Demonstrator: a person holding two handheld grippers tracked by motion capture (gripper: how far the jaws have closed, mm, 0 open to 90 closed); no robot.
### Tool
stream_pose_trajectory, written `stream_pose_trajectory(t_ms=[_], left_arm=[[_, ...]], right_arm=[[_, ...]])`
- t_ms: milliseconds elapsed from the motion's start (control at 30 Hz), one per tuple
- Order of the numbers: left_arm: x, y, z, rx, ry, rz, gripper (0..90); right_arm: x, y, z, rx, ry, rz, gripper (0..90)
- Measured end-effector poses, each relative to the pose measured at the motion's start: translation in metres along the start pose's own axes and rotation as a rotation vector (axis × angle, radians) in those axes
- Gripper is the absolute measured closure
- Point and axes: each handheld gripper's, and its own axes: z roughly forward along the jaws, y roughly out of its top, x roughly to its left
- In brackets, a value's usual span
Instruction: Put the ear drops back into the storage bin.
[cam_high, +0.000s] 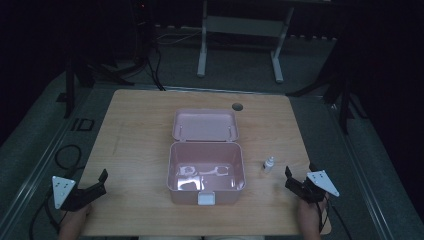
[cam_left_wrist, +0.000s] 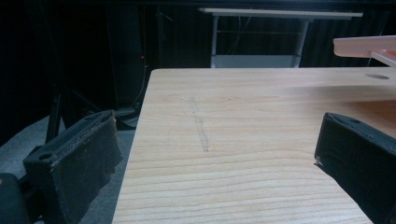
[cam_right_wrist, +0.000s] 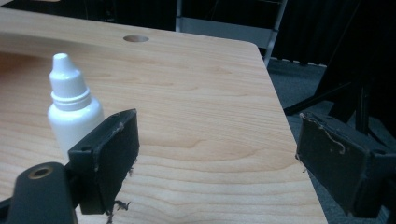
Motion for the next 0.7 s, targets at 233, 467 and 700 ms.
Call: stream_pose_trajectory(t_ms=[233,467,700], left_arm=[[0.000,0.000,0.000,0.006,-0.003,0.003,0.4],[0.000,0.000,0.000,0.003,-0.006,-0.004,0.4],[-0.001,0.000,0.001,0.009,-0.014,0.000,0.4]], right_arm=[[0.000,0.001,0.002,0.010,-0.002,-0.004,12.9],[0.000,0.006,0.005,0.067,0.041,-0.003,14.0],[-0.005,0.011,0.012,0.211,0.098,0.019,13.9]])
